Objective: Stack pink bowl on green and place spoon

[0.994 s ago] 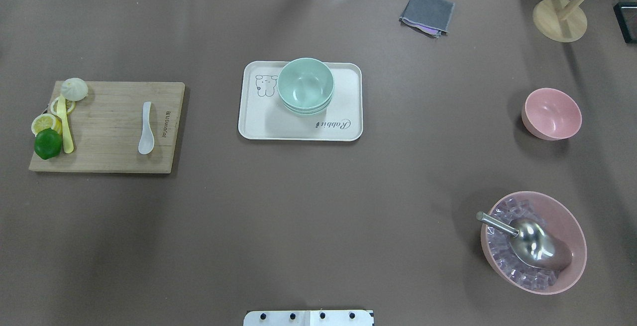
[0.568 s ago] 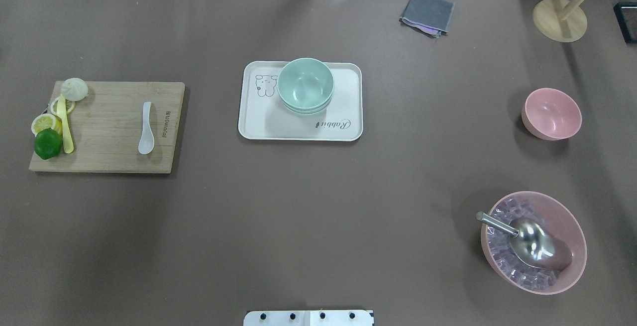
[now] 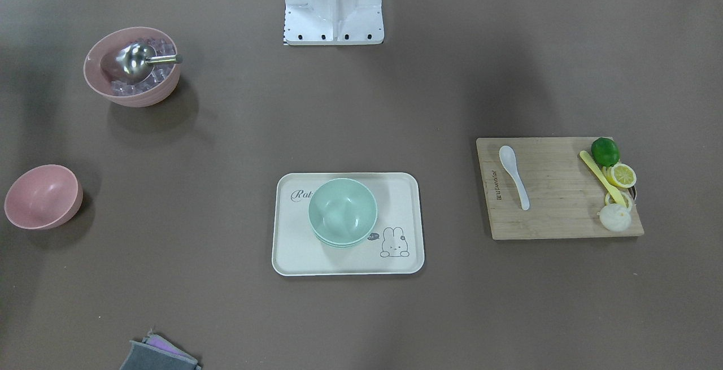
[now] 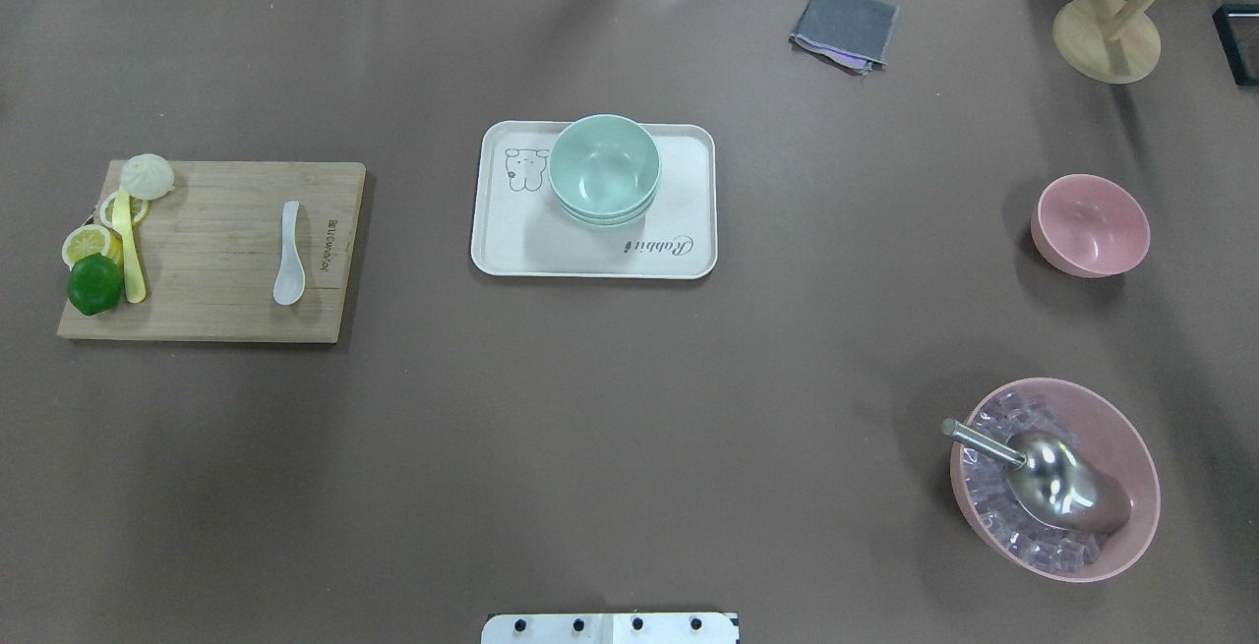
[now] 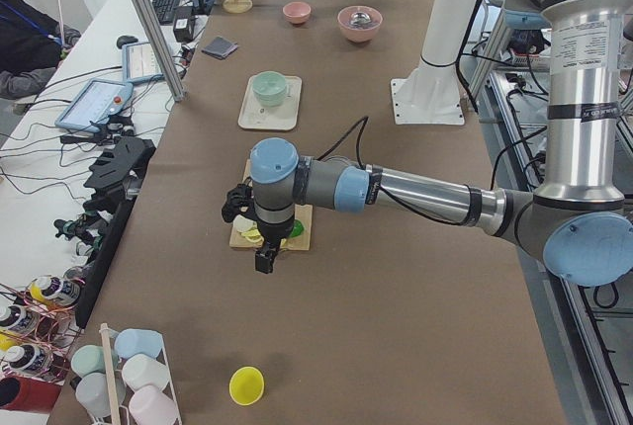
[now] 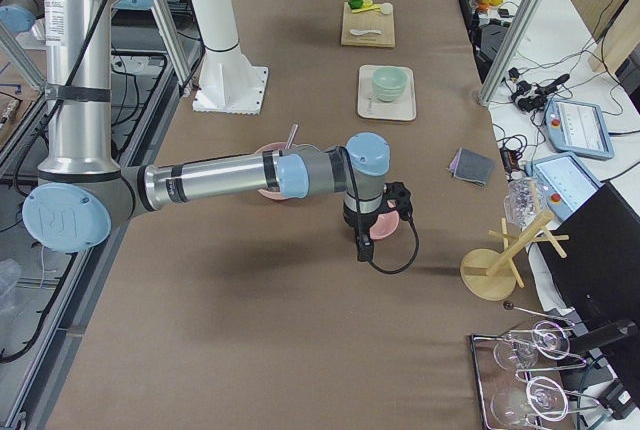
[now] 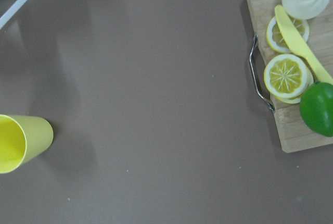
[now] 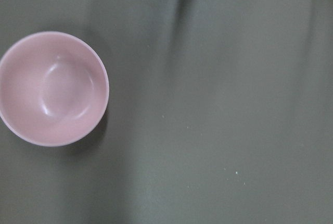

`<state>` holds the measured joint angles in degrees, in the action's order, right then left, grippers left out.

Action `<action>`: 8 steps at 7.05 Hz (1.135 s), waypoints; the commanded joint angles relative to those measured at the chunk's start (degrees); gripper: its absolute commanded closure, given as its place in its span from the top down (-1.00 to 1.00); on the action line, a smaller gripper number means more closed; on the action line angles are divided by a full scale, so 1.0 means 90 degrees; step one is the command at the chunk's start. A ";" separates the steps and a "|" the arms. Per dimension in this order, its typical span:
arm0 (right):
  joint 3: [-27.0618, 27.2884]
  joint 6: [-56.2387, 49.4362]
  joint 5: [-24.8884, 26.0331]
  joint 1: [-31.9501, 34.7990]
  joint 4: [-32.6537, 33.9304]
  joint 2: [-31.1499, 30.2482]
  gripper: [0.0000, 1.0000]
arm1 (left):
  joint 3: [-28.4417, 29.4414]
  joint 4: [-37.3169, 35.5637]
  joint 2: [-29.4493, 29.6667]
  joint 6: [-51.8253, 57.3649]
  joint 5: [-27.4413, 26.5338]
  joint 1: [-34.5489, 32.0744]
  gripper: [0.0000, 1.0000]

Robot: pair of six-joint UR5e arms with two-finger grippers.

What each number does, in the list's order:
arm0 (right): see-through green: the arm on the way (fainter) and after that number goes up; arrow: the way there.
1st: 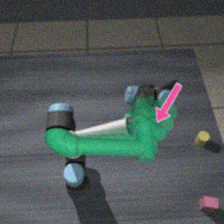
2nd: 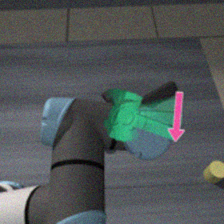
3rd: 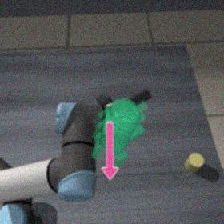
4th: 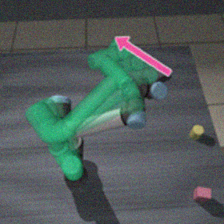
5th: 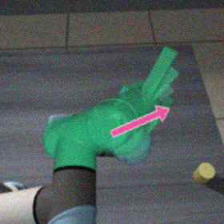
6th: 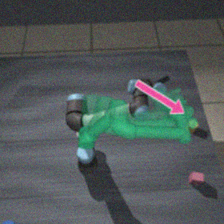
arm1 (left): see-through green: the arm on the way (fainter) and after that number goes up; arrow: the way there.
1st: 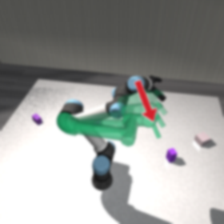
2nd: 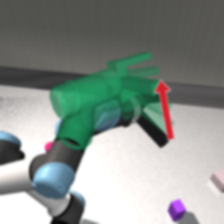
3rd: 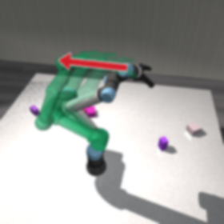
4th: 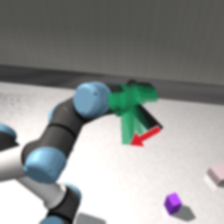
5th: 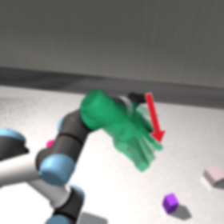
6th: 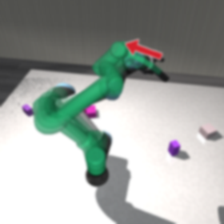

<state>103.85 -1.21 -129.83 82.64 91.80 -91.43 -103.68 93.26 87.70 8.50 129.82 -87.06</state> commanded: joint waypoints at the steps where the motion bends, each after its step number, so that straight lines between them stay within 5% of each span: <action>1: -0.0006 0.0008 -0.0008 -0.0002 -0.0005 0.0656 1.00 | 0.0452 0.1187 0.0458 -0.0104 -0.0361 0.0005 0.96; 3: -0.0082 0.0027 -0.0027 -0.0012 -0.0431 0.0590 1.00 | 0.0533 0.1210 0.0548 -0.0125 -0.0352 0.0005 0.96; 5: -0.0511 0.0202 -0.0008 -0.0837 -0.1320 0.0569 1.00 | 0.0503 0.1355 0.0499 -0.0115 -0.0352 0.0005 0.96; 8: -0.2148 0.1528 0.0041 -0.1623 -0.3396 0.0774 1.00 | 0.0553 0.1366 0.0499 -0.0125 -0.0352 0.0005 0.96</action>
<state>90.84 8.43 -129.48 69.44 69.51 -84.71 -98.77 105.50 92.20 7.41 126.65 -87.01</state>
